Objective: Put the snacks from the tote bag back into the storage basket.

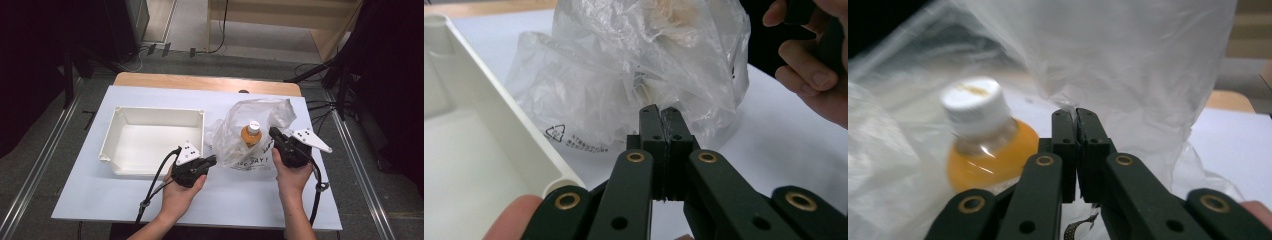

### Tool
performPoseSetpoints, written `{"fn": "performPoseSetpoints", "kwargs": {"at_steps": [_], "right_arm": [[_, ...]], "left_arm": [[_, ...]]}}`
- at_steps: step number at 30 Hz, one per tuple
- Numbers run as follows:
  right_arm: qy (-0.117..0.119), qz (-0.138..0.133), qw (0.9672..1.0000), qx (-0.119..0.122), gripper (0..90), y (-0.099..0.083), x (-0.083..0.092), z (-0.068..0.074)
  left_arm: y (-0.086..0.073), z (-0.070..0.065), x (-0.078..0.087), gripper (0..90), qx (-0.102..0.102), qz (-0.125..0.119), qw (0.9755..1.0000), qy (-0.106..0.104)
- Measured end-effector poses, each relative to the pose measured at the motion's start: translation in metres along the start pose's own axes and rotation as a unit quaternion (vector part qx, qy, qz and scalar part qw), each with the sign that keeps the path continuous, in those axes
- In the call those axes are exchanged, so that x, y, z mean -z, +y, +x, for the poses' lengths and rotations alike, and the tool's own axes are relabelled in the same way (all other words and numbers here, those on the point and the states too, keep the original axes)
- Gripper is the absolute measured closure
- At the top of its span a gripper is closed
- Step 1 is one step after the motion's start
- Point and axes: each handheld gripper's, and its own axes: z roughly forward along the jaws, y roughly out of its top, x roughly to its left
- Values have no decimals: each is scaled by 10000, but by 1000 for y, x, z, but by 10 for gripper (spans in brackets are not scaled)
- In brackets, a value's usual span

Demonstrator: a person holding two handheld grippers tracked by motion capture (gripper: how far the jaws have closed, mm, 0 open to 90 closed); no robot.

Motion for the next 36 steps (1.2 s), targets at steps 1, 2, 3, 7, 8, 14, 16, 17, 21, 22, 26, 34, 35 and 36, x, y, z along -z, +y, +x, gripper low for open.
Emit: {"fn": "performPoseSetpoints", "kwargs": {"at_steps": [1,2,3,7,8,14,16,17,21,22,26,34,35,36], "right_arm": [[-21,77,10000,-17,900,-3,-4,-2],[-29,175,9998,-64,900,-6,-9,-4],[-88,390,9991,-121,900,-14,-17,-8],[-197,916,9953,-250,900,-34,-30,-20],[-246,1063,9937,-273,900,-38,-33,-22],[-224,1324,9906,-276,795,-54,-34,-32],[31,1007,9944,-306,658,-53,-23,-34],[168,881,9955,-303,581,-51,-17,-34],[402,404,9983,-147,459,-43,9,-29],[430,314,9985,-93,427,-40,15,-27],[274,-80,9995,120,299,-27,35,-20],[380,-628,9972,153,229,9,52,-11],[316,-646,9972,178,273,11,51,-9],[190,-622,9976,215,376,13,49,-8]], "left_arm": [[-2,0,-2,900,25,69,10000,31],[-4,0,-5,900,41,138,9999,30],[-5,-1,-7,900,50,203,9998,46],[-13,-7,-15,900,-46,441,9990,107],[-17,-9,-18,900,-81,492,9986,157],[-29,-10,-28,900,7,726,9971,208],[-32,-12,-30,900,9,730,9971,213],[-33,-13,-31,900,-32,755,9969,231],[-34,-15,-33,900,-65,730,9968,324],[-34,-15,-34,900,-62,715,9968,347],[-35,-15,-34,900,-43,633,9974,333],[-37,-14,-33,900,-113,613,9970,459],[-37,-14,-32,900,-104,614,9969,479],[-38,-14,-32,900,-87,605,9971,457]]}}
